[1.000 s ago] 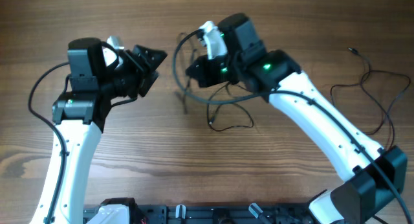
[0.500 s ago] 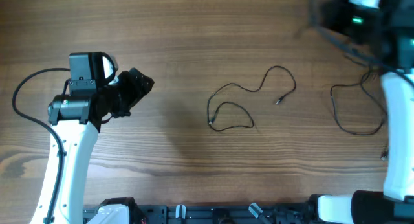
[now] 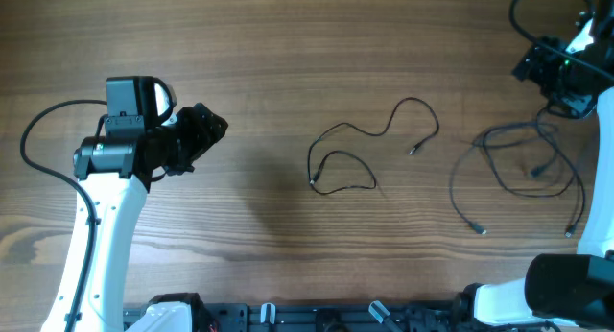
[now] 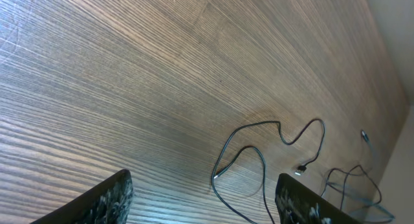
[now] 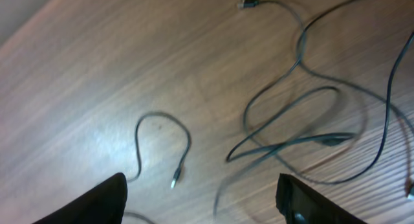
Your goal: Untangle cables
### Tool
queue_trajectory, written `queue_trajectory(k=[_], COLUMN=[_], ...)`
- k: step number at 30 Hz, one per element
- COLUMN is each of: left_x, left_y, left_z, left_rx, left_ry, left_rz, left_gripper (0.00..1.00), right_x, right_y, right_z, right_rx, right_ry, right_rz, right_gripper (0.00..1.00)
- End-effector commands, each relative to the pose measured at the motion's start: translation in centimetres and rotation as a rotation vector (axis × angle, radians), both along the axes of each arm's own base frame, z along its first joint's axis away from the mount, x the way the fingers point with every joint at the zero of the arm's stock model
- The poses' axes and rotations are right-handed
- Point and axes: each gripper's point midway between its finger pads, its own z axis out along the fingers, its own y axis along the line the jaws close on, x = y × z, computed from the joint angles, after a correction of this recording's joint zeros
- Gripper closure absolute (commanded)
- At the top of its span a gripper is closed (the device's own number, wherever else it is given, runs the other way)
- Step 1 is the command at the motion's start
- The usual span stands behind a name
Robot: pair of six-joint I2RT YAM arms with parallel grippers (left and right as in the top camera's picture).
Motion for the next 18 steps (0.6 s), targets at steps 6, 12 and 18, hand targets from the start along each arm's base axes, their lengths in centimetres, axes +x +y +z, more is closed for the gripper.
queue_trajectory(k=[6, 12, 18], left_x=[0.0, -0.1, -0.6], left_y=[0.3, 0.3, 0.3], left_z=[-0.3, -0.4, -0.6], left_rx=[0.022, 0.022, 0.037], left_ry=[0.004, 0.009, 0.018], left_rz=[-0.01, -0.01, -0.039], left_gripper=[0.28, 0.27, 0.26], right_x=[-0.3, -1.2, -3.5], right_y=[2.2, 7.2, 11.8], right_z=[-0.6, -0.5, -4.4], right_rx=[0.063, 0.222, 0.258], right_ry=[0.026, 0.016, 0.155], right_rz=[0.118, 0.38, 0.51], right_gripper=[0.2, 0.21, 0.2])
